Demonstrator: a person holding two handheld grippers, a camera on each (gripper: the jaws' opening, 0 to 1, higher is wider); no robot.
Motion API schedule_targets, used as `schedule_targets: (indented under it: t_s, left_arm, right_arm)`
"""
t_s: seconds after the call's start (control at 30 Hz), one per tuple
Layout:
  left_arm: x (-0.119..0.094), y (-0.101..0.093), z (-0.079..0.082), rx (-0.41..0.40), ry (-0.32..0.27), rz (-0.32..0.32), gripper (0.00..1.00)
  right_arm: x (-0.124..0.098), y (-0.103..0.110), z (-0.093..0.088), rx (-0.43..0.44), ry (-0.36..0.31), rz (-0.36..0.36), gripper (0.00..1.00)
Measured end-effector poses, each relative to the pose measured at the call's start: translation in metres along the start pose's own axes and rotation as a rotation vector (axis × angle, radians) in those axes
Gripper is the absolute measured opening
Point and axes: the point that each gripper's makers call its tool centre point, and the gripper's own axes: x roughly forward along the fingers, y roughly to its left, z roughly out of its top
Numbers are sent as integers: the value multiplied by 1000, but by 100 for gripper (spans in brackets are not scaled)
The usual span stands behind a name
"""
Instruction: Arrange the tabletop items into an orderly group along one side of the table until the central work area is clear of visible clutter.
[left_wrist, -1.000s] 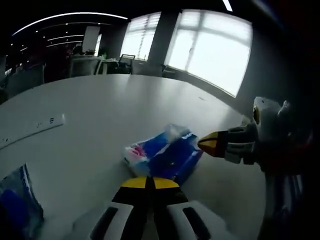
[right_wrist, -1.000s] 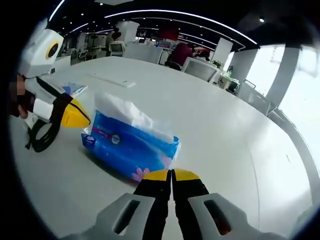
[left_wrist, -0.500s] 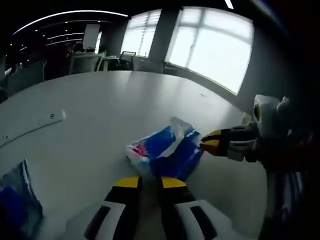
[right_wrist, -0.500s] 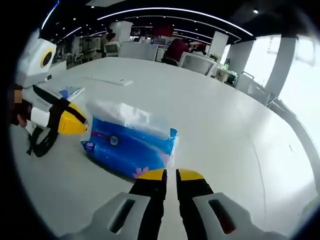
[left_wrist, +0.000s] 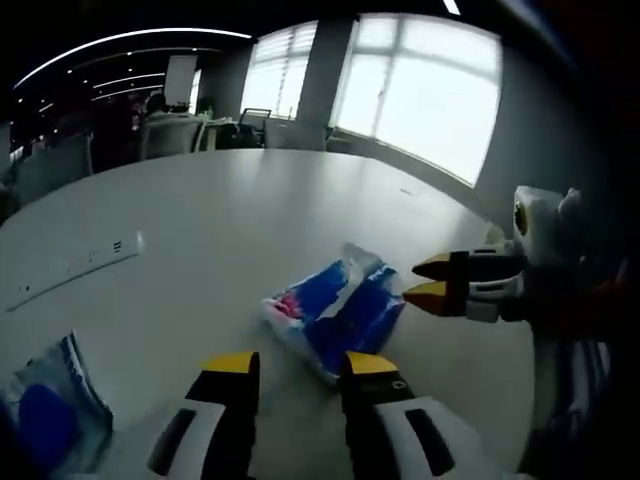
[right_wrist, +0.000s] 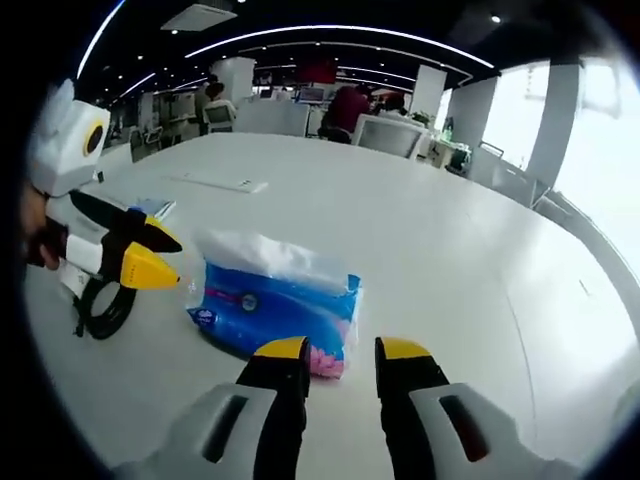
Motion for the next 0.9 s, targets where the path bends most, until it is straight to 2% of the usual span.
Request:
schedule_targets:
  t_s: [0.23,0.3,0.4,0.53,0.63,0.73,0.9]
  left_arm:
    - [-23,16,4,22,0,28,45]
    - [-31,22,8,42,-9,42,48]
    - [-45,32,14,22,-31,39,54]
    - [-64,48,15,27,-36,61,60]
    - [-77,59,13,10,-36,77,65]
    - [-91,75,5,-18,-10,103,70]
    - [-118,96,-4,-50,-16,140,72]
  right_arm:
    - [-10,16,18,15,-36,35,34]
    - [-12,23,21,-6,-39,50,37]
    - [-16,35,29,-13,-47,73,41]
    - [-10,40,35,-13,-67,99,47]
    - [-10,53,41,-24,-67,132,52]
    - [-12,66,46,-48,-68,152,56]
    - [-15,86,59,-44,-77,190,64]
